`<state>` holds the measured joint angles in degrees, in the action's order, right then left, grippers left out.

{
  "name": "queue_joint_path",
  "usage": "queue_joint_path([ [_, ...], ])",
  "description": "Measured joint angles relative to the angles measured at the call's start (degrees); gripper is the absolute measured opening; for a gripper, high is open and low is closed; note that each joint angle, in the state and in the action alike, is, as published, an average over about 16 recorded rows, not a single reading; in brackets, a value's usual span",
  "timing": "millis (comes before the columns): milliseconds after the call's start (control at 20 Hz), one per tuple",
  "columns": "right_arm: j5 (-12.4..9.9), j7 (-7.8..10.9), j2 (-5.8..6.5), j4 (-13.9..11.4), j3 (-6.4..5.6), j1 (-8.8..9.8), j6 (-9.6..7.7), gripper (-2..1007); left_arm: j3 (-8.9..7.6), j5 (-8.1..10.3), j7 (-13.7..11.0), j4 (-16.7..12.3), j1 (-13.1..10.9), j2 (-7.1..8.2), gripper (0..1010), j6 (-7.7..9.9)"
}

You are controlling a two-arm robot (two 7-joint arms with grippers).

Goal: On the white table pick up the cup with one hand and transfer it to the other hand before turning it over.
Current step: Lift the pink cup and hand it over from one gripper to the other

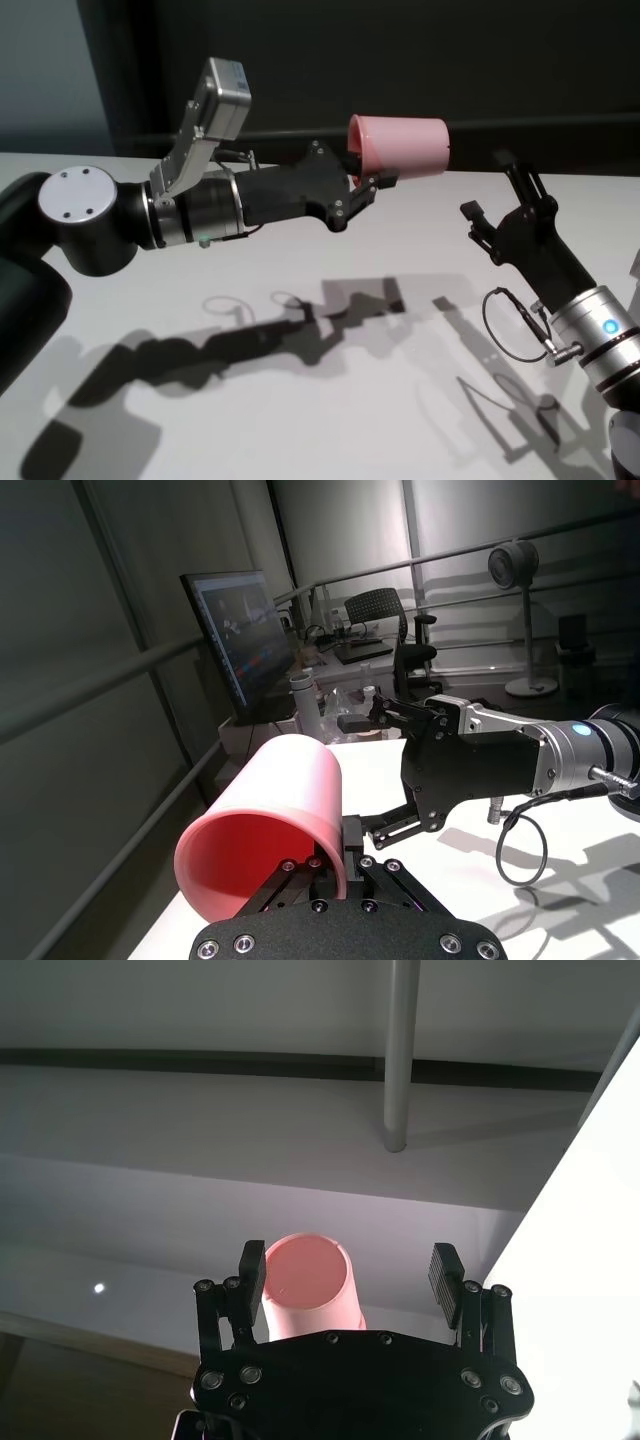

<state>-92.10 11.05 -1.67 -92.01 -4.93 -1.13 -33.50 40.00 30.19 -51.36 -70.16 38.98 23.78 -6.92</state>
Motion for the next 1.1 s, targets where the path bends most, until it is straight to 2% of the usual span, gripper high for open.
queue_joint_path([
  [550, -3.0, 0.11, -0.01, 0.1, 2.92, -1.41, -0.56, 1001, 0.00, 0.00, 0.0, 0.0, 0.0, 0.00, 49, 0.00],
  [1100, -4.4, 0.25, 0.08, 0.1, 5.40, -2.43, 0.13, 1001, 0.00, 0.00, 0.0, 0.0, 0.0, 0.00, 48, 0.00],
])
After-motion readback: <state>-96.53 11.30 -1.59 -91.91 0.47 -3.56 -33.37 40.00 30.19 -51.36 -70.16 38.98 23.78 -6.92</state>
